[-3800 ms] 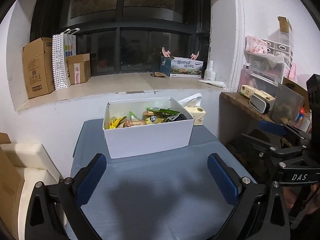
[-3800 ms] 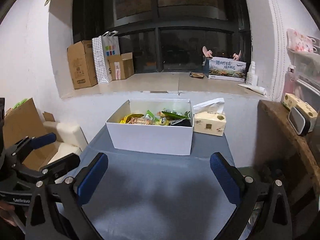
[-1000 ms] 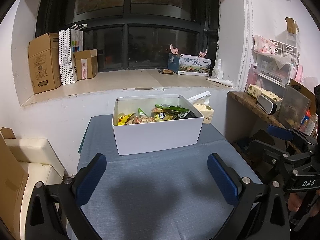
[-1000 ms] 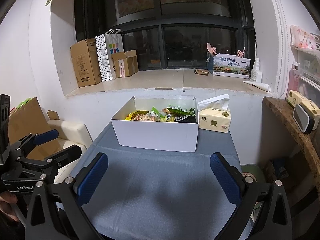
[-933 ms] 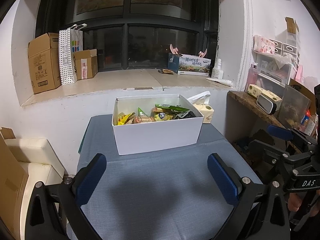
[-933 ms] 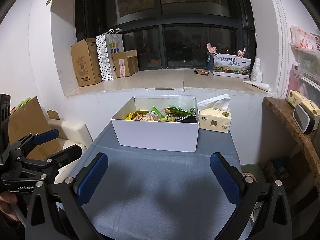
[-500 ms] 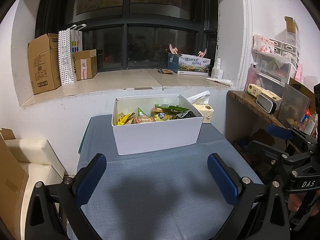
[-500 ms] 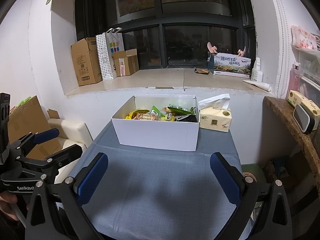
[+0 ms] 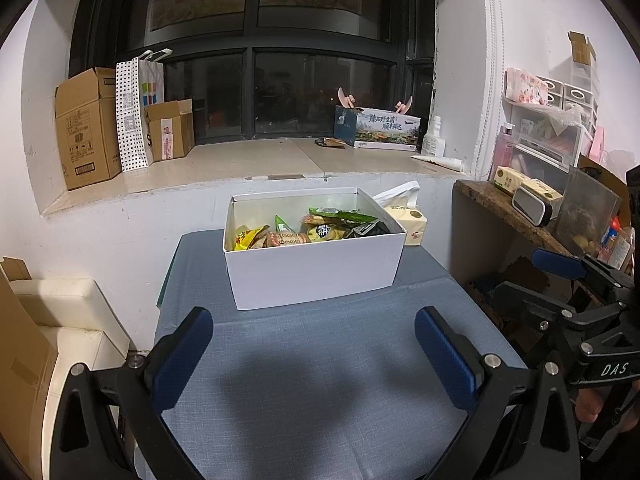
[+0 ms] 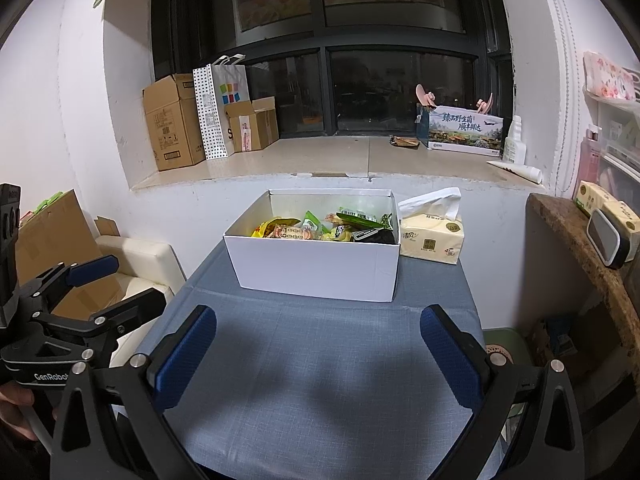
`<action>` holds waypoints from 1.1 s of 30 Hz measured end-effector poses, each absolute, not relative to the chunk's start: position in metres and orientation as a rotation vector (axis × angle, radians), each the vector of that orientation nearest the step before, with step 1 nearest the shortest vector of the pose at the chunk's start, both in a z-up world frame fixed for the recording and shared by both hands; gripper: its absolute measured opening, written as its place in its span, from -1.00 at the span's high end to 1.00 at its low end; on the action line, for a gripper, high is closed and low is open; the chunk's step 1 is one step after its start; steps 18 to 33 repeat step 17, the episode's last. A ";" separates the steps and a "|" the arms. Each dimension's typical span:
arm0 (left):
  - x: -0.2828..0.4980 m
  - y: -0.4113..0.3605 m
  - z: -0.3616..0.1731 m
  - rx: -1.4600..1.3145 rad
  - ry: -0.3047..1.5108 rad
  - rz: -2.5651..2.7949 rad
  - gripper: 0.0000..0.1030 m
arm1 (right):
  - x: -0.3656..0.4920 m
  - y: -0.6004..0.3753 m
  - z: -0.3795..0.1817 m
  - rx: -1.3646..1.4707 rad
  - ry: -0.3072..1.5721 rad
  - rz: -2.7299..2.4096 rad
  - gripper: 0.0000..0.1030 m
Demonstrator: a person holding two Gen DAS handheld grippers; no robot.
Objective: Organize snacks
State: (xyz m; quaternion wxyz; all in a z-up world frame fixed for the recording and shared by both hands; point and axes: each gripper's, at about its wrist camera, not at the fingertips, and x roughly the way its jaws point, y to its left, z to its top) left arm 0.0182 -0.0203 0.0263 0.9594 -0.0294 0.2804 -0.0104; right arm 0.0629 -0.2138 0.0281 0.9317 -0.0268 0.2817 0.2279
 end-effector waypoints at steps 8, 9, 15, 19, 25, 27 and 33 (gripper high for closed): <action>0.018 -0.021 0.026 -0.059 0.570 -0.022 -1.00 | 0.064 -0.213 0.027 -0.057 0.581 0.466 -1.00; 0.018 -0.021 0.026 -0.058 0.570 -0.022 -1.00 | 0.064 -0.213 0.027 -0.056 0.581 0.466 -1.00; 0.017 -0.021 0.026 -0.060 0.568 -0.035 -1.00 | 0.063 -0.213 0.027 -0.058 0.581 0.467 -1.00; 0.016 -0.020 0.027 -0.065 0.566 -0.038 -1.00 | 0.063 -0.214 0.028 -0.059 0.582 0.468 -1.00; 0.016 -0.020 0.027 -0.065 0.566 -0.038 -1.00 | 0.063 -0.214 0.028 -0.059 0.582 0.468 -1.00; 0.016 -0.020 0.027 -0.065 0.566 -0.038 -1.00 | 0.063 -0.214 0.028 -0.059 0.582 0.468 -1.00; 0.016 -0.020 0.027 -0.065 0.566 -0.038 -1.00 | 0.063 -0.214 0.028 -0.059 0.582 0.468 -1.00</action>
